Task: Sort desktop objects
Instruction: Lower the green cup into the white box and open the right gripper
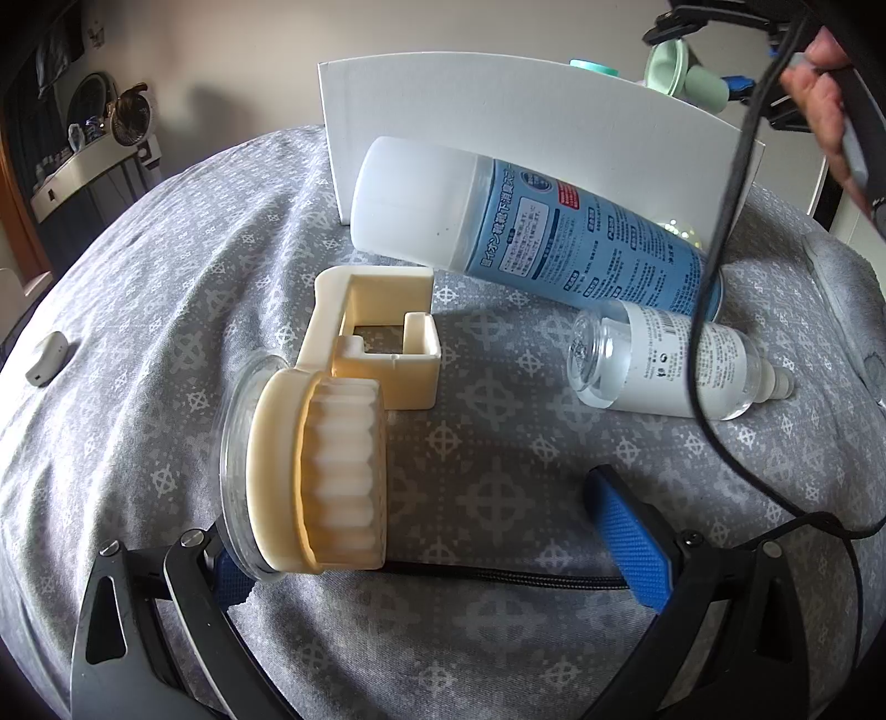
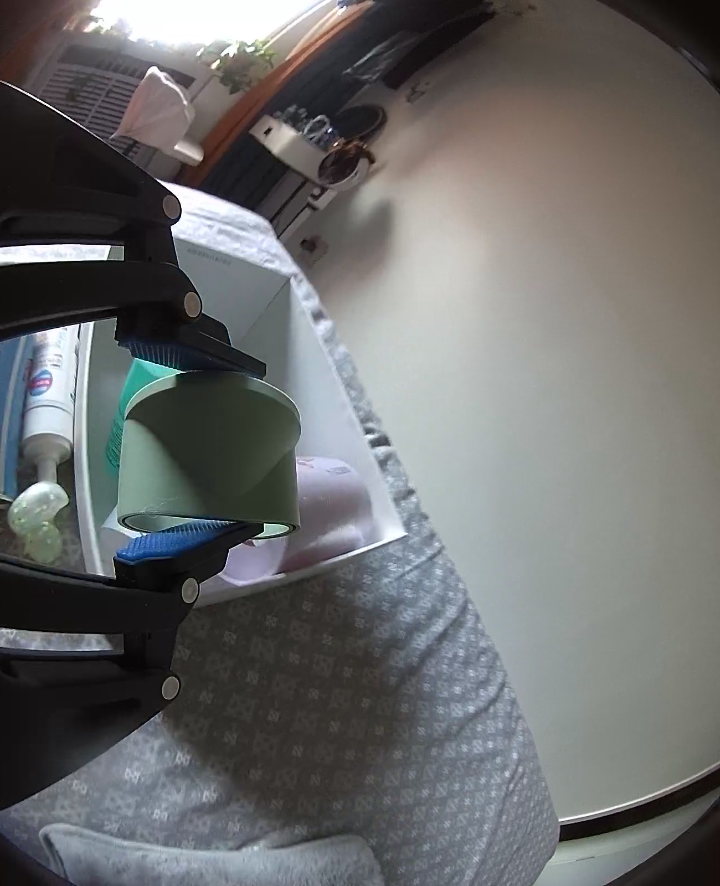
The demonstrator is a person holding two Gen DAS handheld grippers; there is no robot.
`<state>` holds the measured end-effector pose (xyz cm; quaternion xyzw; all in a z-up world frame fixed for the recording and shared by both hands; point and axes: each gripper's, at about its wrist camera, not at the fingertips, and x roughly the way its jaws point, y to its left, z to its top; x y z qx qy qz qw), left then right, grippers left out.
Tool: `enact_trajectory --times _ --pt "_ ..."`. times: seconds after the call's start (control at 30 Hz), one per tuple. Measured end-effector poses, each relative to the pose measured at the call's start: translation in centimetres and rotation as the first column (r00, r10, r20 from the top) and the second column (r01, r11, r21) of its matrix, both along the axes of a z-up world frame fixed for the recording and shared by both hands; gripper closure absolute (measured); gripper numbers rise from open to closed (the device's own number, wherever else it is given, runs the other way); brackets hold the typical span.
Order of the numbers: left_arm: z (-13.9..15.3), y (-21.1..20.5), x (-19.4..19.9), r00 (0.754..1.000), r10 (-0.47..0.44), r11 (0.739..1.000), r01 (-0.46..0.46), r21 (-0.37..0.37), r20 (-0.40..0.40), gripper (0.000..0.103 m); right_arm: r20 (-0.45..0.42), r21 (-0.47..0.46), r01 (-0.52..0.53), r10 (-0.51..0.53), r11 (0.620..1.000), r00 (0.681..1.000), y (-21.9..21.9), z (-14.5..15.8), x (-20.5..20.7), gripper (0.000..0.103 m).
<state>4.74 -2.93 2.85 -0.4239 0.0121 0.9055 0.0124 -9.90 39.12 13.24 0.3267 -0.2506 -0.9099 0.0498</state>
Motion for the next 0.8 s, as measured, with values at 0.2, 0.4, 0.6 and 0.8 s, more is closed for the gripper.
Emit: enact_trajectory --times 0.2,0.4,0.6,0.8 --pt "0.0 -0.1 0.1 1.0 0.0 1.0 0.0 0.0 0.0 0.0 0.08 0.052 -0.034 0.03 0.998 0.996 -1.5 -2.2 0.1 0.056" --pt "0.0 0.0 0.1 1.0 0.0 1.0 0.0 0.0 0.0 0.0 0.038 0.124 -0.028 0.023 0.992 0.999 -0.8 -1.0 3.7 0.027" --pt "0.0 -0.1 0.1 1.0 0.0 1.0 0.0 0.0 0.0 0.0 0.045 0.244 -0.09 0.081 0.966 0.996 0.0 -0.8 8.8 0.024" --pt "0.0 -0.1 0.1 1.0 0.0 1.0 0.0 0.0 0.0 0.0 0.163 0.31 -0.039 -0.013 0.95 0.987 2.9 -5.1 13.0 0.023"
